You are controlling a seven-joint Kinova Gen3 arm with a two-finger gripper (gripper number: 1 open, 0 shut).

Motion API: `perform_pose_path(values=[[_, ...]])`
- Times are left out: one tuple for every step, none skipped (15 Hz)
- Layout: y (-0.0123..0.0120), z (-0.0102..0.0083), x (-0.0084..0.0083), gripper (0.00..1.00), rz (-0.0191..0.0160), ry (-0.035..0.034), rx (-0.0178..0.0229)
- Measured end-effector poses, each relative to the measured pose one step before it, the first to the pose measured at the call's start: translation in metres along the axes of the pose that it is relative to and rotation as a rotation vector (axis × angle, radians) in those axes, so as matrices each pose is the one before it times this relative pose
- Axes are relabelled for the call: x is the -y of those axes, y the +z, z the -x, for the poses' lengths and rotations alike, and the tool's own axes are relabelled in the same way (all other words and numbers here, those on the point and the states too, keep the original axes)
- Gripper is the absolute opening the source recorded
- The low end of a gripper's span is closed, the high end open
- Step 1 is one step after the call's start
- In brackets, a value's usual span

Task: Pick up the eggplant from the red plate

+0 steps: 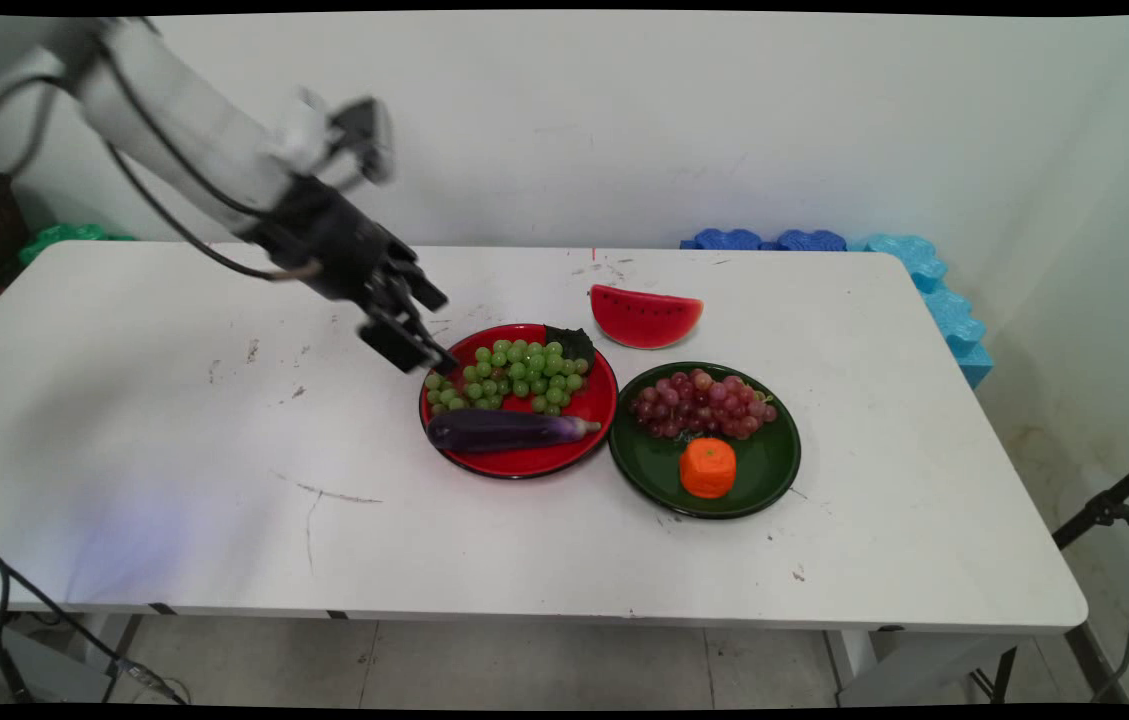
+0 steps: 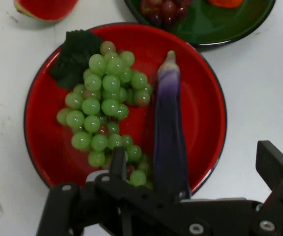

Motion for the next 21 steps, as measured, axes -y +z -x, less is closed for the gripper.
perform_pose_path(values=[[0.01356,-0.00243,0.00043,1.00,0.00125,-0.00477,0.01624],[0.01507,-0.00290,0.00048,1.00,0.00215,-0.00604,0.01727],[0.01424,-0.00283,0.00041,1.00,0.00275,-0.00549,0.01595],[0.01170,-0.00266,0.00017,1.00,0.00340,-0.00385,0.01284],[0.01290,-0.00293,0.00022,1.00,0.00430,-0.00462,0.01352],[0.01154,-0.00269,0.00004,1.00,0.00462,-0.00407,0.01161],[0.00942,-0.00269,-0.00023,1.00,0.00525,-0.00229,0.00859],[0.01010,-0.00272,-0.00055,1.00,0.00722,-0.00316,0.00917],[0.00905,-0.00239,-0.00074,1.00,0.00778,-0.00307,0.00806],[0.00725,-0.00198,-0.00064,1.00,0.00685,-0.00132,0.00655],[0.00776,-0.00175,-0.00023,1.00,0.00612,-0.00127,0.00760],[0.00596,-0.00123,-0.00001,1.00,0.00426,-0.00036,0.00628],[0.00635,-0.00112,0.00046,1.00,0.00388,-0.00070,0.00668],[0.00547,-0.00105,0.00062,1.00,0.00396,-0.00042,0.00634],[0.00494,-0.00111,0.00076,1.00,0.00363,0.00017,0.00605],[0.00361,-0.00031,0.00072,1.00,0.00308,-0.00032,0.00520],[0.00385,-0.00012,0.00094,1.00,0.00319,0.00001,0.00618],[0.00325,0.00000,0.00097,1.00,0.00286,0.00022,0.00541],[0.00238,0.00015,0.00103,1.00,0.00146,0.00039,0.00389],[0.00231,-0.00001,0.00102,1.00,0.00216,0.00088,0.00341],[0.00189,-0.00029,0.00082,0.00,0.00269,0.00150,0.00228]])
